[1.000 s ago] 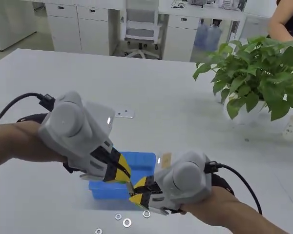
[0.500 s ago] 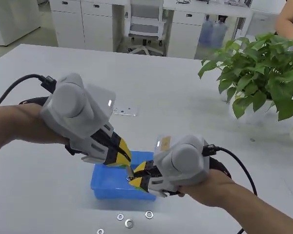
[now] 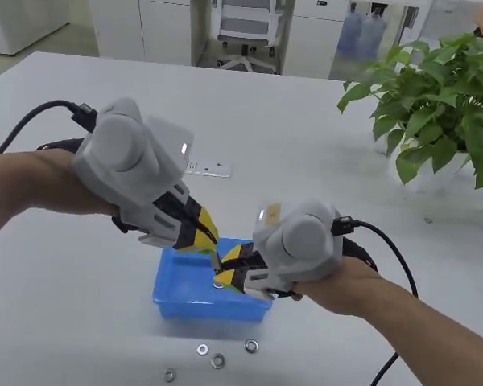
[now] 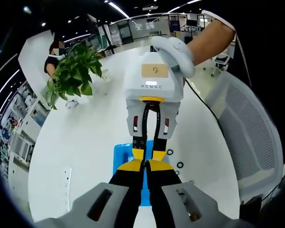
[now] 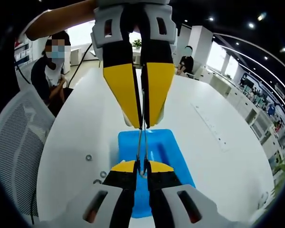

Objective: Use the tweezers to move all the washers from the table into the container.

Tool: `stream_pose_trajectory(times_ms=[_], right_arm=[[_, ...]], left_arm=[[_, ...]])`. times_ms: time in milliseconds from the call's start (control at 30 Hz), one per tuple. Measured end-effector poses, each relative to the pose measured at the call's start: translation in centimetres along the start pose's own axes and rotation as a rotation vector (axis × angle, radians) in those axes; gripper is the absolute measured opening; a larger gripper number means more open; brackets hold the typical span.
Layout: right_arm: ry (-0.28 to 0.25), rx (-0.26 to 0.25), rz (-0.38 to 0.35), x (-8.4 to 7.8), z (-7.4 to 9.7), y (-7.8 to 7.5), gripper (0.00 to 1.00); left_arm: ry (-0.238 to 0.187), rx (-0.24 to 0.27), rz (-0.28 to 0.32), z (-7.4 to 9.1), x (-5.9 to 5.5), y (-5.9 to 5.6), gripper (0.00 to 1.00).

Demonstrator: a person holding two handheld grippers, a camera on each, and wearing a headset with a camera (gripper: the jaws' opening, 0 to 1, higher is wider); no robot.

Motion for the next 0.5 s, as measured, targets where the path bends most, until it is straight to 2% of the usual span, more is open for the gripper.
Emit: stream_pose_trajectory(times_ms=[500], right_arm=[[0.012,0.037,-0.024,-1.9,-2.2,-1.6,0.1]], left_arm=[[0.015,-0.02,0.023,-2.3,-2.2,1.0,0.06]])
Point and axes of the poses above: the centre of the closed fingertips' face, and the gripper's own axes: z roughly backward along the fingers, y roughly to its left, x roughly out of its top, the point moved 2 cm from there along z, roughly backward along the fingers, and after that the axes turned 9 degrees about x, right-handed, at the moved point
